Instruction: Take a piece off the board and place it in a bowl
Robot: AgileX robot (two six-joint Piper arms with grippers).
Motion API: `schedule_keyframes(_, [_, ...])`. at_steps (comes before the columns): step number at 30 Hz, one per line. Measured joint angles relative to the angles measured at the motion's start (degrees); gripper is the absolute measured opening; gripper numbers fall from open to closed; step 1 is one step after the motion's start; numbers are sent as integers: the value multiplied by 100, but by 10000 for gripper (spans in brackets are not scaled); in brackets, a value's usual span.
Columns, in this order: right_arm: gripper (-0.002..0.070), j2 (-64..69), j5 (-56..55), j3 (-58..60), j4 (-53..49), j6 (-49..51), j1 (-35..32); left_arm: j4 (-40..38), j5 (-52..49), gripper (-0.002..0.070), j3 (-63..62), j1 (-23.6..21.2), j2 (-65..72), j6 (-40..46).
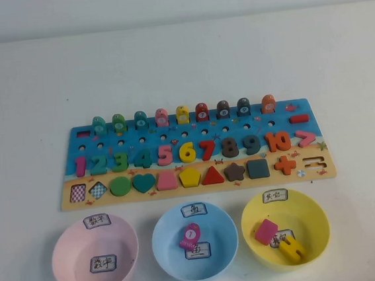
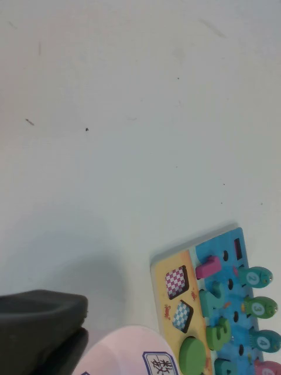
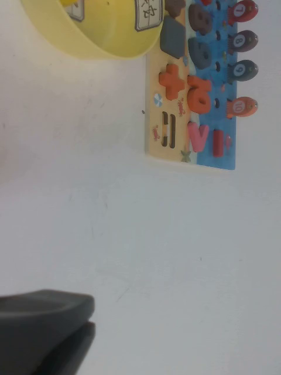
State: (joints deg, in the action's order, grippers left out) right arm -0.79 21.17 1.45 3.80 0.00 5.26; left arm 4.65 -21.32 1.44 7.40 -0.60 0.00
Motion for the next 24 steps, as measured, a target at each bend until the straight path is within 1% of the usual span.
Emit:
schedule_keyframes(3, [-17, 0, 0, 0, 44, 0, 0, 0, 0, -3, 0, 0, 0, 0])
schedule_keyframes(9, [-17, 0, -60, 0, 465, 0, 0, 0, 0, -3, 0, 0, 0, 0])
schedule_keyframes(13, [-17, 0, -142, 0, 966, 0, 0, 0, 0, -3, 0, 0, 0, 0])
schedule_keyframes(18, [-17, 0, -593, 0, 1480, 0, 0, 0, 0, -3, 0, 0, 0, 0])
schedule_keyframes(21, [-17, 0, -950, 0, 2041, 0, 0, 0, 0, -3, 0, 0, 0, 0])
schedule_keyframes(24, [-17, 0, -1261, 0, 2816, 0, 0, 0, 0, -3, 0, 0, 0, -31])
